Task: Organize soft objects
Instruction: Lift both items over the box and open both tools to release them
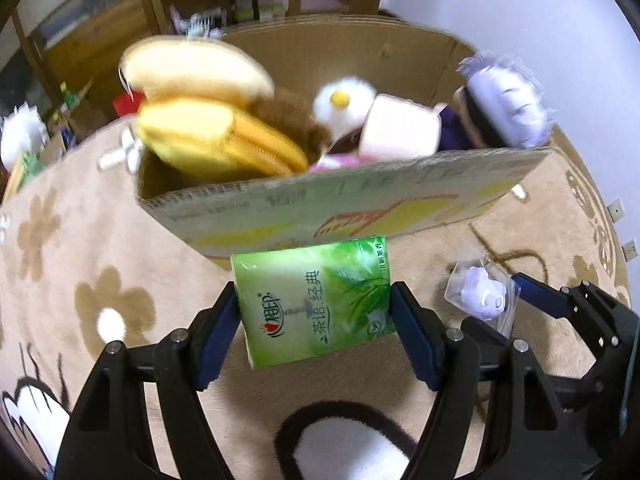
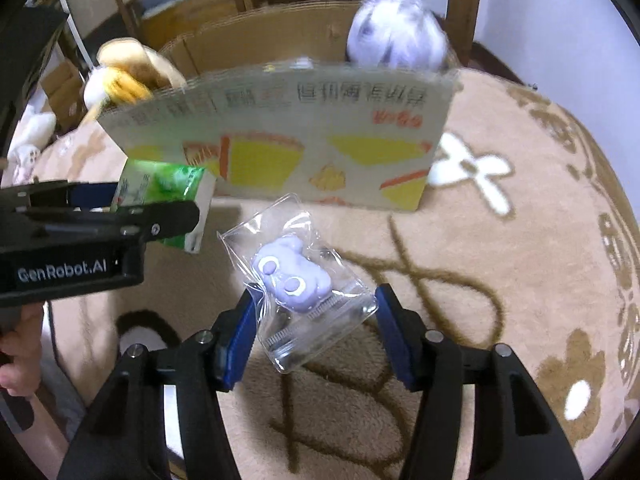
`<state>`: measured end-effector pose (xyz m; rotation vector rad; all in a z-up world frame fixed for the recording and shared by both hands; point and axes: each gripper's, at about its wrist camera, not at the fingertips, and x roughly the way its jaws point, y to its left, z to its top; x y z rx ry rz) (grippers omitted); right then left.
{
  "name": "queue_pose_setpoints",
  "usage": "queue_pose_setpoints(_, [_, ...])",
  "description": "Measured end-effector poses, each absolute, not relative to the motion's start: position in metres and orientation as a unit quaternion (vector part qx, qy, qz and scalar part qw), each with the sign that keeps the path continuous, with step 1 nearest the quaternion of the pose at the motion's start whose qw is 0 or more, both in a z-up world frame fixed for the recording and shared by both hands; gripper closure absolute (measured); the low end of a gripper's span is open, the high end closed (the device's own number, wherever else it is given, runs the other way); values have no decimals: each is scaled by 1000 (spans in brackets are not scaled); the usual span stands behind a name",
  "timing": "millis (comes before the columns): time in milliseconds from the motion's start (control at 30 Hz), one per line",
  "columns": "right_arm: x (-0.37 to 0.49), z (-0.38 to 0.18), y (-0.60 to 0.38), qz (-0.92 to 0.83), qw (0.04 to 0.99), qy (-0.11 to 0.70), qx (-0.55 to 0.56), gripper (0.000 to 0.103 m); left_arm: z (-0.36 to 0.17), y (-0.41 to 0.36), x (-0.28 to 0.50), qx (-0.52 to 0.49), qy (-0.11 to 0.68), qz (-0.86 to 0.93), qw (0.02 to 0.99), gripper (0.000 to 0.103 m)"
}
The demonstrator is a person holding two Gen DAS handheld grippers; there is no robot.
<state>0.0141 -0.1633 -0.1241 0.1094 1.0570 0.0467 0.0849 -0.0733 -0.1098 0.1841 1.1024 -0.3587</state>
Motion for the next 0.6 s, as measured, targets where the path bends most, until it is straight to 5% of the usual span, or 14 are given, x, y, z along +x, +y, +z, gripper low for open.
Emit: queue_pose_setpoints(600, [-14,-40,-161,8,940,337,57,42,2,-43,55,68,294,-165,939,30])
